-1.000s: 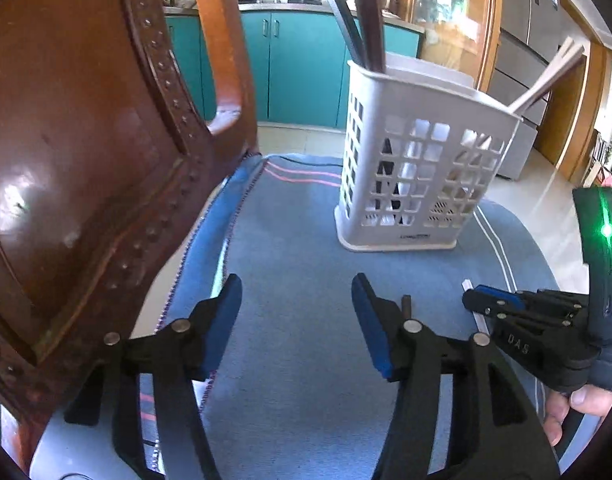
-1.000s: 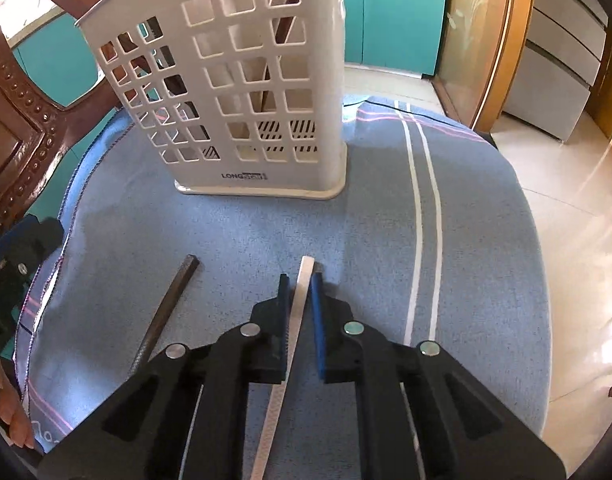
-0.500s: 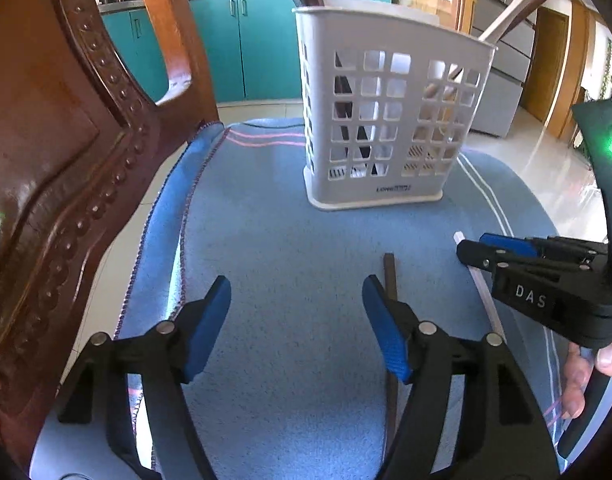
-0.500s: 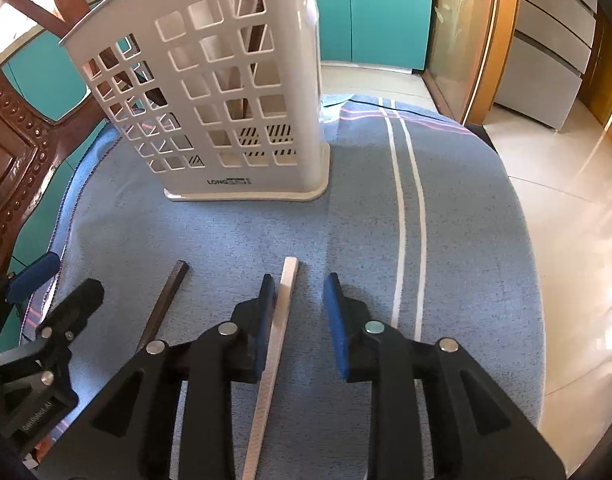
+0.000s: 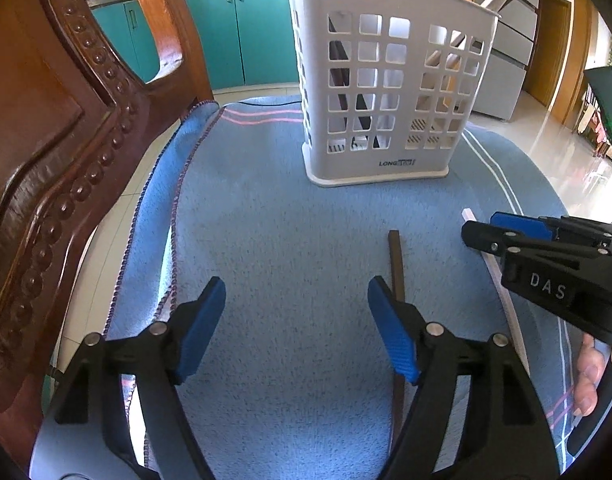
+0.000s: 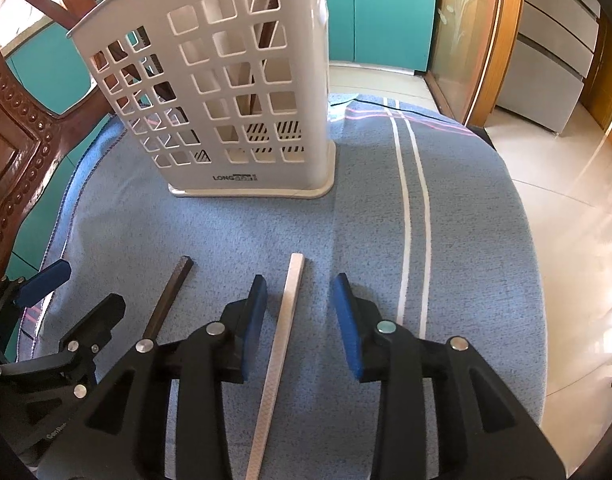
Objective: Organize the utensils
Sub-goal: 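Bring both tools back down over the last chopsticks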
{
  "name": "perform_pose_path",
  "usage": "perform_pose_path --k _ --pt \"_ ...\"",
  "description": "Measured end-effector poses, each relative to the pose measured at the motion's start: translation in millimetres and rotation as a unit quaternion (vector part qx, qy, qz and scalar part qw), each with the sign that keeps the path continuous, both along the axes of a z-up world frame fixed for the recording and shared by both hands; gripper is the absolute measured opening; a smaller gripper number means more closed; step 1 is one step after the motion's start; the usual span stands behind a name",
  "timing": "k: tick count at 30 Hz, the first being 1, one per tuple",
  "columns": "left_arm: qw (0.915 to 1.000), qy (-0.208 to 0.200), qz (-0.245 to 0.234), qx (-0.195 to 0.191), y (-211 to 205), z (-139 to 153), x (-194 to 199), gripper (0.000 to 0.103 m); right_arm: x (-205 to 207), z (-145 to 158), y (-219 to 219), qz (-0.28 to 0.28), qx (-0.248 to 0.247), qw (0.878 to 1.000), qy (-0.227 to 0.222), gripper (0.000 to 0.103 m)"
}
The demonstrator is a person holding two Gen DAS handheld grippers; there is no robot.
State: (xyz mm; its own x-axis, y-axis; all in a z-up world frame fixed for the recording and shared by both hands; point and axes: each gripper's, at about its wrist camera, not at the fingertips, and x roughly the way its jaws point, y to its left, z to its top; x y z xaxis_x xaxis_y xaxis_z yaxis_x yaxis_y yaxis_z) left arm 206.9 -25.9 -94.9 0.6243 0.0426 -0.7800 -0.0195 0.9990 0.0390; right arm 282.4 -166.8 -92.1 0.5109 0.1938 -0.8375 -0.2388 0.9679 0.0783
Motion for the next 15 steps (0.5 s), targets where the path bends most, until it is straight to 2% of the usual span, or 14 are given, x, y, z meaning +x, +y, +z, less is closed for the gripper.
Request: perform_pose_path --k 9,15 --pt "0.9999 0.009 -0.003 0.004 -0.1 -2.1 2.7 0.077 -7.8 -0.6 14.6 0.015 -0.018 1.000 -0.007 0.035" --pt "0.9997 0.019 -0.012 0.005 -3.8 -7.1 3.7 0.078 -12.3 0.1 17.5 0.017 -0.017 1.000 -0.007 0.039"
